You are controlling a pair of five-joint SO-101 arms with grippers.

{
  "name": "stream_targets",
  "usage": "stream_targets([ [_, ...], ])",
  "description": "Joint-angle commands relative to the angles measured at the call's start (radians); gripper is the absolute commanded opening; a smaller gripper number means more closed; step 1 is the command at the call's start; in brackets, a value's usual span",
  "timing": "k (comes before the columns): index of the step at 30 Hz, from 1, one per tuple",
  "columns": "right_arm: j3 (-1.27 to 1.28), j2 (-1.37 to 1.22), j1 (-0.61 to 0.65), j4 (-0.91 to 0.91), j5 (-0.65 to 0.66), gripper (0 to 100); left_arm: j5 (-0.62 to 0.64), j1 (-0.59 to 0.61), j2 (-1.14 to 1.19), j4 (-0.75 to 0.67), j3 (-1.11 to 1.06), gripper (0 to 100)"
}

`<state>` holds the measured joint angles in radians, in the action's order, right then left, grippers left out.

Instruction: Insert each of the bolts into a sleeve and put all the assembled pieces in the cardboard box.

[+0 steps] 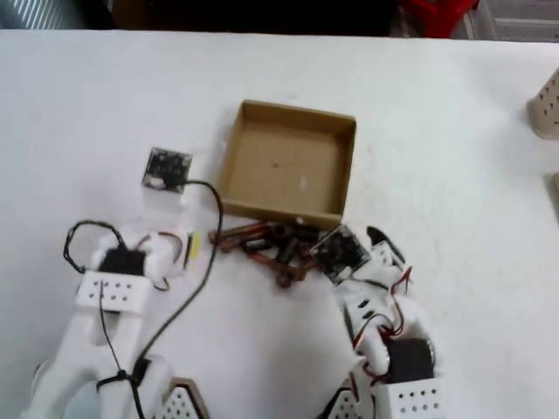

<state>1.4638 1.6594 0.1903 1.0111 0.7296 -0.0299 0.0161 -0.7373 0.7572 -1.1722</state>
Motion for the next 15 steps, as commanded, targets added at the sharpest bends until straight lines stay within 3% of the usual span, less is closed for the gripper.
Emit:
stream_targets([
  [1, -0.164, -0.237, -0.001, 0.051, 0.190, 16.3, -0.008, 0.008, -0.018, -0.064, -0.006, 17],
  [5, -0.374, -0.595, 0.007, 0.166, 0.342, 16.6, -0.009, 0.008, -0.018, -0.069, -0.006, 17],
  [9, -0.563, -0.911, 0.008, 0.255, 0.468, 24.5, -0.009, 0.008, -0.018, -0.069, -0.006, 17],
  [15, -0.634, -1.155, 0.010, 0.179, 0.606, 24.1, -0.072, 0.008, -0.018, -0.071, -0.008, 17],
])
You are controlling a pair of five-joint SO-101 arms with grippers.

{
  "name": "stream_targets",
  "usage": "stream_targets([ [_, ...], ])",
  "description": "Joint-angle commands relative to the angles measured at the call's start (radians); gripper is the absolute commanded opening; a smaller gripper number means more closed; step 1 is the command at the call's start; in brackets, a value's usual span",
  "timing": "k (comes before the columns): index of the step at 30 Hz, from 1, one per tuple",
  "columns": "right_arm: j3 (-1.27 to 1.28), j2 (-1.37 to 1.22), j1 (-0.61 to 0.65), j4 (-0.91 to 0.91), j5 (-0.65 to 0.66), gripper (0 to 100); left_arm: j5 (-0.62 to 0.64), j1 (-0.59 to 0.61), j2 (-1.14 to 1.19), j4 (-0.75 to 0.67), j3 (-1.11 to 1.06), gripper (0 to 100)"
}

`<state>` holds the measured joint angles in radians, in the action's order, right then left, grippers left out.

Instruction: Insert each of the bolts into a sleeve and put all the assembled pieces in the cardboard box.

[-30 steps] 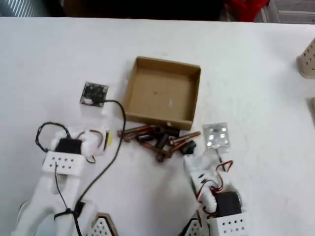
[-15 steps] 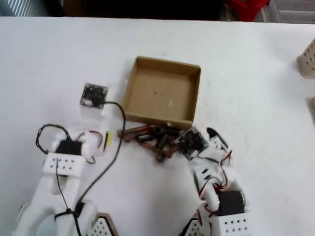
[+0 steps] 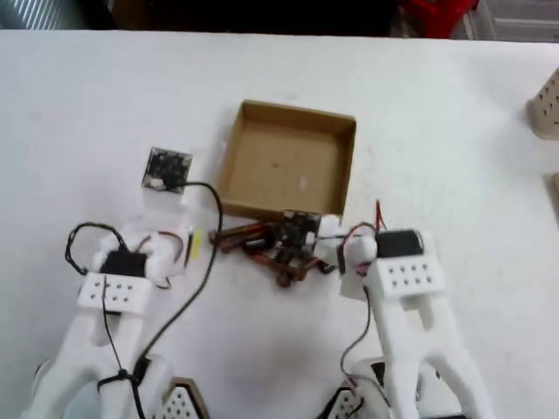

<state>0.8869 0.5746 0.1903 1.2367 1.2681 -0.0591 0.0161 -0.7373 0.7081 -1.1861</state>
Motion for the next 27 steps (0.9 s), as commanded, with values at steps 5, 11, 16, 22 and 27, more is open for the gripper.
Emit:
stream_targets([
  [5, -0.041, -0.108, 0.048, -0.124, 0.089, 20.0, -0.064, 0.008, -0.018, -0.021, 0.006, 17],
  [11, 0.038, -0.114, 0.131, -0.222, 0.095, 20.1, -0.064, 0.008, -0.018, -0.021, 0.006, 17],
  [16, 0.120, -0.117, 0.133, -0.351, 0.115, 20.1, -0.066, 0.008, -0.018, -0.060, -0.020, 17],
  [22, 0.175, -0.117, 0.125, -0.377, 0.161, 19.8, -0.066, 0.005, -0.018, -0.074, -0.028, 17],
  [27, 0.176, -0.117, 0.117, -0.378, 0.163, 19.7, -0.066, 0.004, -0.018, -0.074, -0.028, 17],
])
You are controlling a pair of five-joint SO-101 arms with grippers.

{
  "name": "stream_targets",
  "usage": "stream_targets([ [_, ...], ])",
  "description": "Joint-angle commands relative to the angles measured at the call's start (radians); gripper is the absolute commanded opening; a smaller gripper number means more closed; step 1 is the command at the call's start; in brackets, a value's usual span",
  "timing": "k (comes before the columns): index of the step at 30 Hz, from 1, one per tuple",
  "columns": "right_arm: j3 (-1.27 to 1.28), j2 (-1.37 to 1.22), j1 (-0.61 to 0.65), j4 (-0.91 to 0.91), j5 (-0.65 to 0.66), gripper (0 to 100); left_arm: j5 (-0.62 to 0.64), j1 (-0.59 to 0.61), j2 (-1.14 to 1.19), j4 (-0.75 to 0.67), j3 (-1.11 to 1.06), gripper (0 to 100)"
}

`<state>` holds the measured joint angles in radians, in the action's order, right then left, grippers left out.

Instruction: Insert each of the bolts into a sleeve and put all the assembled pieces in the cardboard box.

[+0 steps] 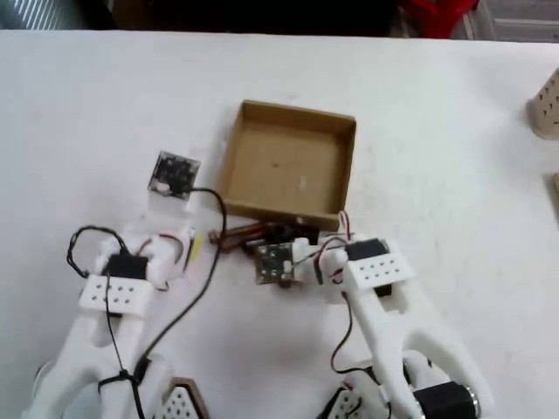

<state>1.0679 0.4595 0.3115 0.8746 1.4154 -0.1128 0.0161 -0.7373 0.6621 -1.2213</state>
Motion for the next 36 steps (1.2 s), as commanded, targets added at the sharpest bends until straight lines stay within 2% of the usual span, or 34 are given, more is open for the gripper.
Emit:
stream_targets([
  [1, -0.005, -0.004, -0.002, -0.018, 0.014, 19.2, -0.012, 0.004, -0.018, -0.028, 0.006, 17],
  [7, 0.084, -0.004, -0.008, -0.176, 0.014, 4.3, -0.012, 0.004, -0.018, -0.028, 0.006, 17],
  [14, 0.092, -0.002, -0.008, -0.165, 0.012, 18.4, -0.012, 0.004, -0.018, -0.028, 0.005, 17],
  [18, 0.092, -0.001, -0.041, -0.163, 0.015, 15.2, -0.012, 0.004, -0.018, -0.026, 0.005, 17],
  [22, 0.092, -0.002, -0.094, -0.163, 0.080, 14.9, -0.012, 0.002, -0.018, -0.026, 0.005, 17],
  [26, 0.092, -0.002, -0.097, -0.165, 0.080, 14.2, -0.012, 0.002, -0.018, -0.026, 0.005, 17],
  [28, 0.092, -0.002, -0.097, -0.165, 0.080, 10.1, -0.012, 0.002, -0.018, -0.026, 0.005, 17],
  [30, 0.098, -0.002, -0.093, -0.165, 0.075, 1.9, -0.012, 0.002, -0.018, -0.026, 0.005, 17],
  [31, 0.098, -0.002, -0.093, -0.163, 0.049, 1.3, -0.012, 0.002, -0.018, -0.026, 0.005, 17],
  [33, 0.097, 0.007, -0.090, -0.160, -0.095, 1.9, -0.011, -0.001, -0.018, -0.026, 0.005, 16],
  [36, 0.057, 0.008, -0.061, -0.143, -0.480, 1.9, -0.005, -0.036, -0.024, -0.018, 0.005, 16],
])
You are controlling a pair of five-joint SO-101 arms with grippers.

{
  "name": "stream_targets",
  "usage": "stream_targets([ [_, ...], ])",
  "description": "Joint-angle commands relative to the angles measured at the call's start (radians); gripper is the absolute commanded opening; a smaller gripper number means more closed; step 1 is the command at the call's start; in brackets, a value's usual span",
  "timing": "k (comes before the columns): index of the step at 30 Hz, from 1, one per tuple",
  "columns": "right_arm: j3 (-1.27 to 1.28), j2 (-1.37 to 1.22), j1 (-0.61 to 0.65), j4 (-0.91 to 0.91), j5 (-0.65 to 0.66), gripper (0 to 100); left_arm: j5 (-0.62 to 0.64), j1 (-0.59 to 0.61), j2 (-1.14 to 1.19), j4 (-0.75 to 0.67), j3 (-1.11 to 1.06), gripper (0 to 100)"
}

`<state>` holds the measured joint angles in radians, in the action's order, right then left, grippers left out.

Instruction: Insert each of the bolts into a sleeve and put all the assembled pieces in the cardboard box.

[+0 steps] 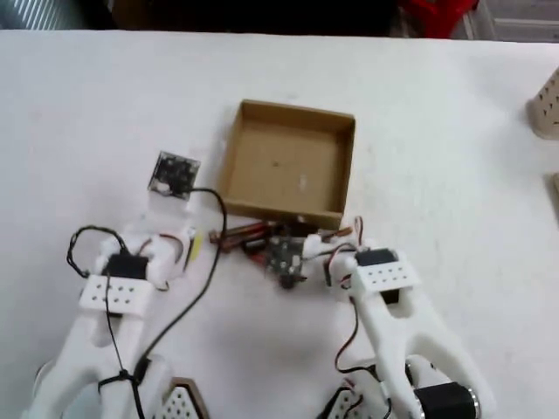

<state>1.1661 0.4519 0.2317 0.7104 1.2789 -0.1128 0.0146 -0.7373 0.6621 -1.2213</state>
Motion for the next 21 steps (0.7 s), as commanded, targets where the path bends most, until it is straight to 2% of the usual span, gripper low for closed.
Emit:
stream_targets([
  [1, -0.052, 0.018, 0.007, 0.016, -0.491, 1.8, -0.003, -0.050, -0.024, -0.018, 0.005, 16],
  [2, -0.060, 0.024, -0.012, 0.013, -0.612, 1.8, -0.002, -0.065, -0.024, -0.017, 0.006, 16],
  [3, -0.064, 0.031, -0.036, 0.013, -0.666, 1.8, 0.000, -0.079, -0.025, -0.017, 0.011, 16],
  [6, -0.068, 0.048, -0.093, 0.015, -0.606, 1.8, 0.095, -0.136, -0.025, -0.018, 0.052, 16],
  [12, -0.066, 0.027, -0.051, -0.002, -0.615, 1.8, 0.288, -0.266, 0.005, -0.032, 0.146, 17],
  [16, -0.066, 0.025, -0.054, -0.004, -0.611, 1.8, 0.325, -0.331, 0.189, -0.089, 0.169, 19],
  [21, -0.068, 0.025, -0.056, -0.005, -0.608, 1.8, 0.331, -0.291, 0.395, 0.011, 0.305, 19],
])
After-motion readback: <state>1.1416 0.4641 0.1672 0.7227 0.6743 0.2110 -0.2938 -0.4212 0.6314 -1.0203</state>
